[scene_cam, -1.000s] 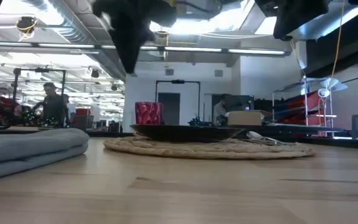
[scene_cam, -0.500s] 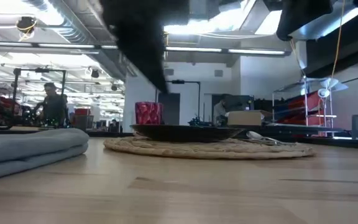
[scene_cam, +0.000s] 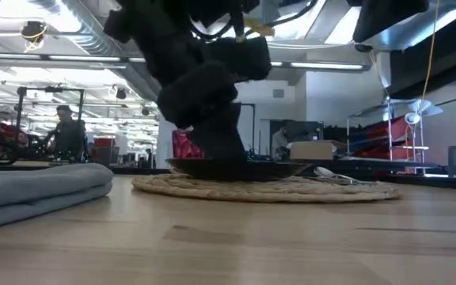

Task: Set table place
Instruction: Adjust the brown placemat

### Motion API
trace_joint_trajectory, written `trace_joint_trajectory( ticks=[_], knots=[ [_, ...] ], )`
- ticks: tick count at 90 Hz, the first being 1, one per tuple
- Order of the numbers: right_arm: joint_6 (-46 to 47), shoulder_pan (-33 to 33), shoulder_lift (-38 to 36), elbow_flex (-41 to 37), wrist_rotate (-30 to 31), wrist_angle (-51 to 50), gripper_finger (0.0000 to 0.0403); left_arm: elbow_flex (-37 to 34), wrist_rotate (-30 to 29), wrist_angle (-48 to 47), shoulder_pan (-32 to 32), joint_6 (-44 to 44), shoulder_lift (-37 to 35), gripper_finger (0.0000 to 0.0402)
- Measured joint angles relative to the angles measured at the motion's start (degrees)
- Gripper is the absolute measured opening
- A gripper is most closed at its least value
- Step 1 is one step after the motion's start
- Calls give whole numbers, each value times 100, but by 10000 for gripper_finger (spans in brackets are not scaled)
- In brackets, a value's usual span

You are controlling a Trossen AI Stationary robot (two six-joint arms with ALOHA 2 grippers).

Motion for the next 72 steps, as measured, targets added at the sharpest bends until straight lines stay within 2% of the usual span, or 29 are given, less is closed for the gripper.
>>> trace_joint_trajectory(
  ticks=[58, 72],
  knots=[
    [107, 1, -2, 0, -12, -18, 1, 45, 83, 91, -728, -925, 166, 0],
    [107, 0, -2, 0, -14, -18, 1, 260, 15, -147, -736, -722, 181, 0]
  ],
)
